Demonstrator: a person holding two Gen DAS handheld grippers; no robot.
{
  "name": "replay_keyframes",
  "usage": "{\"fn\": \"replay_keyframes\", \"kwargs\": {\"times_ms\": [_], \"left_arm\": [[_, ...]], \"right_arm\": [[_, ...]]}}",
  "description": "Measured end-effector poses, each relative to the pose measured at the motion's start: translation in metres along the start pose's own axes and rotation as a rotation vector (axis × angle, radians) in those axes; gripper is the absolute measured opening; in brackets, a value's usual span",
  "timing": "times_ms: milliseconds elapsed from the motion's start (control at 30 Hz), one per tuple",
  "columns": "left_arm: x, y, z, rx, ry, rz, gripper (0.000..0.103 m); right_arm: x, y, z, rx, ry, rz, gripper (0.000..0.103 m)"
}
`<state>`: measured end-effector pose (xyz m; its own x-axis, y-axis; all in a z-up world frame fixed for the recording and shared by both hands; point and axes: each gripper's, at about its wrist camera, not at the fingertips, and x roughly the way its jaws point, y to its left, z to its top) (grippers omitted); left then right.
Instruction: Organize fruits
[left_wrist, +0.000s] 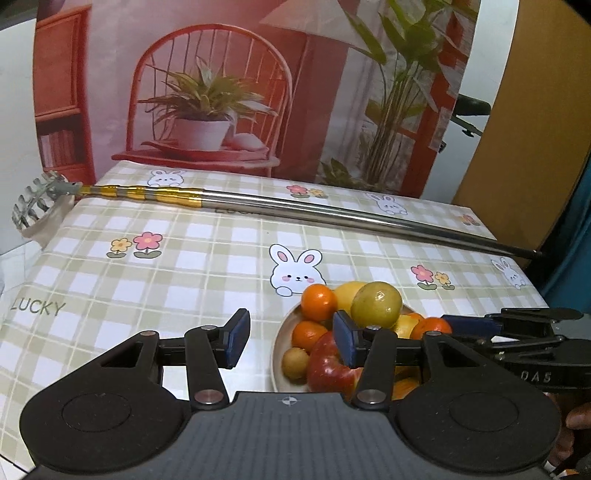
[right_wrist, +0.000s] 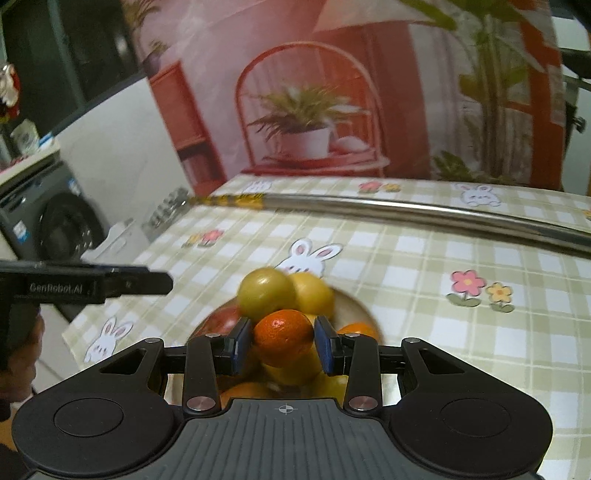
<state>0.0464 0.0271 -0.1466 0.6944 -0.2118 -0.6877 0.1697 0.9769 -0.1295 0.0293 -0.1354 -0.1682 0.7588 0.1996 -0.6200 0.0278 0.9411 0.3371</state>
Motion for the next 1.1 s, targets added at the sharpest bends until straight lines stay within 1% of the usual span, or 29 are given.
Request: {"fn": "replay_keyframes", "kwargs": {"times_ms": [267, 433, 600, 700, 900, 1000, 1067, 1100], "left_arm": [[-0.004, 0.004, -0.006, -0.015, -0.006, -0.016, 0.053], [-0.003, 0.005, -0.008, -0.021, 0.000, -0.014, 0.053], [-0.001, 0.003, -0.009, -0.010, 0.004, -0.014, 0.053], [0.000, 0.004, -0.010, -0.011, 0.006, -0.013, 0.053], [-0.001, 0.003, -0.009, -0.014, 0.000, -0.008, 0.058], [-0.004, 0.003, -0.007, -0.014, -0.009, -0.006, 0.059], [-0.006, 0.002, -0.005, -0.015, -0.018, -0.003, 0.061], [-0.007, 0.003, -0.004, -0.015, -0.025, -0.003, 0.065]], "right_arm": [[0.010, 0.020, -0.004, -0.044, 0.045, 0.019, 0.034], [0.015, 0.024, -0.006, -0.053, 0.068, 0.019, 0.034], [0.018, 0.023, -0.006, -0.050, 0.071, 0.030, 0.035], [0.020, 0.025, -0.006, -0.059, 0.074, 0.031, 0.037], [0.017, 0.026, -0.006, -0.066, 0.065, 0.031, 0.038], [0.012, 0.028, -0.003, -0.076, 0.049, 0.021, 0.045], [0.006, 0.028, -0.001, -0.085, 0.029, 0.006, 0.050], [0.004, 0.028, 0.001, -0.087, 0.019, 0.000, 0.053]]}}
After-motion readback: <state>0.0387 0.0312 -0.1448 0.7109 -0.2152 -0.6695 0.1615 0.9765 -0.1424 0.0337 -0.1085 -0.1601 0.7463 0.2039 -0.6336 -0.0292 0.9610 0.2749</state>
